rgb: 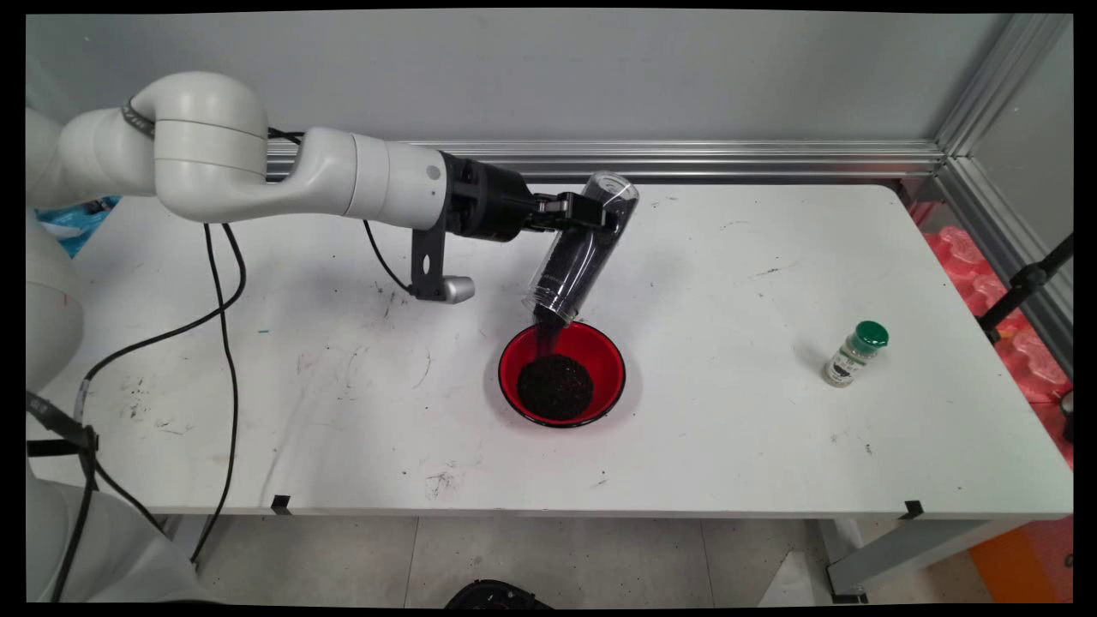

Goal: Pour the black seasoning powder in the red bowl

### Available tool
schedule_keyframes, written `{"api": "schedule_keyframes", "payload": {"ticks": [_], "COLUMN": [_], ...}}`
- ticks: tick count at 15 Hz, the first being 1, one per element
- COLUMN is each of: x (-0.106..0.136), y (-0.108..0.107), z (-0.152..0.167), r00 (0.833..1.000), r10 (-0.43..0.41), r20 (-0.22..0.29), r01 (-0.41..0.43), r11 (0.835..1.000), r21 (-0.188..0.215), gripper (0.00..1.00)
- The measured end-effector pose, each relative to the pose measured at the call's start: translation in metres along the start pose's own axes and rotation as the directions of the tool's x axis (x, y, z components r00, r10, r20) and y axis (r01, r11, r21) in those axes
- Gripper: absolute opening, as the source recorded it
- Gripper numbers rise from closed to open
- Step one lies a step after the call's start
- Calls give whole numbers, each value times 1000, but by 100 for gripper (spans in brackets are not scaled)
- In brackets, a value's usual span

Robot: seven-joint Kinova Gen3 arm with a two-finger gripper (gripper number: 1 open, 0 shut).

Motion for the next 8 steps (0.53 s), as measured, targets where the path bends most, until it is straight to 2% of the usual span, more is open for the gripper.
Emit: {"api": "schedule_keyframes", "payload": {"ticks": [8], "x": [-2], "y": [-3], "z": [2], "r00": [1000], "r10": [13], "r20": [8], "r01": [-14], "r11": [1000], "r21": [11], "gripper": [0]}}
